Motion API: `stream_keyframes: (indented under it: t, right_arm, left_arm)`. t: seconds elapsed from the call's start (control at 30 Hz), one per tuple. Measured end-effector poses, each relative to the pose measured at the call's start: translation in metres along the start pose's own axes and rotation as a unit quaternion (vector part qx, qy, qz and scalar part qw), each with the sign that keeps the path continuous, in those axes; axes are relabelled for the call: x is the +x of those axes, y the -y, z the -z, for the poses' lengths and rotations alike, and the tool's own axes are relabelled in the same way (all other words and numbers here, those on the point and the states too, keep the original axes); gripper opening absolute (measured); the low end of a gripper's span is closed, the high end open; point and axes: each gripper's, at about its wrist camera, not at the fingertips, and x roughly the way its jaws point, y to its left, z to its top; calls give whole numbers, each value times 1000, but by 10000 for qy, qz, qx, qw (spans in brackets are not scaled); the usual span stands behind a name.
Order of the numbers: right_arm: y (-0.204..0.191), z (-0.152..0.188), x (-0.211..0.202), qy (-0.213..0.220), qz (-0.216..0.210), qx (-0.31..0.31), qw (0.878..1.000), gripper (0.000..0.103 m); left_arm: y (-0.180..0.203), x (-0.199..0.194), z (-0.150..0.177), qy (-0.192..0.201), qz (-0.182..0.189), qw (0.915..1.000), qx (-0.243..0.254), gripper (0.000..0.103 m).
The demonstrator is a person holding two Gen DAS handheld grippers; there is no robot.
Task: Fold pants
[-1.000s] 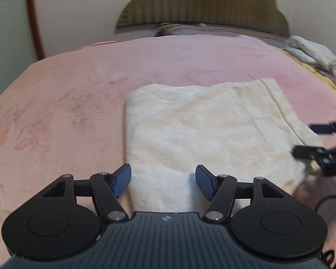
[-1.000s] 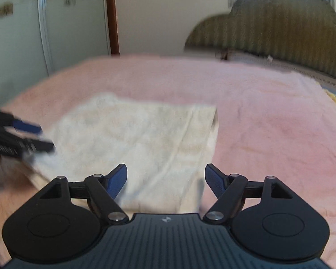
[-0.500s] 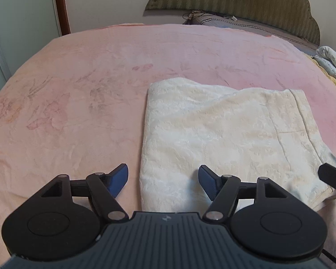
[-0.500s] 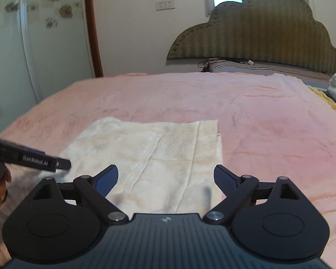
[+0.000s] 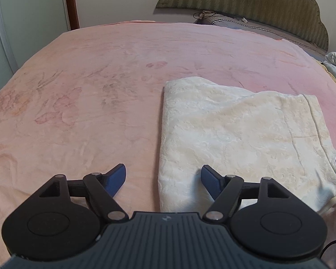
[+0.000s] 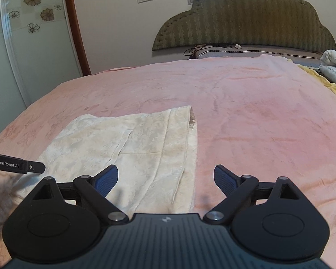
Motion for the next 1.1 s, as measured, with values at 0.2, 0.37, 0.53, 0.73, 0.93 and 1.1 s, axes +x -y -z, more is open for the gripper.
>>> stream_keyframes:
  t: [0.2,0.37,0.53,0.73,0.93,1.1]
  right_arm:
    - [7,-4,12,-126,-441,63,9989,93]
    - [44,-10,37,-476,-1339,735,9871,93]
    - [74,-12,72,-986,-1721,1227,9724,93]
    - [78,-21,109,-1206,-2803,1563,9394,94]
    - [74,-30,142,-1353,-2986,1581,9314,53]
    - [73,-25,132,-1217,-2885,1525,9374,26]
  left_arm:
    - [-17,10,-5,-271,825,9960,-205,78]
    - [-46,33,-9,-590,1641,9830,-572,78]
    - [-67,56,-18,-780,2351,9633,-1037,83]
    - [-62,79,-34,-867,2986,9447,-1040,89]
    - [-57,102,-45,-1034,3326,9273,-1374,86]
    - [-45,92,-39,-751,2773,9534,-921,25]
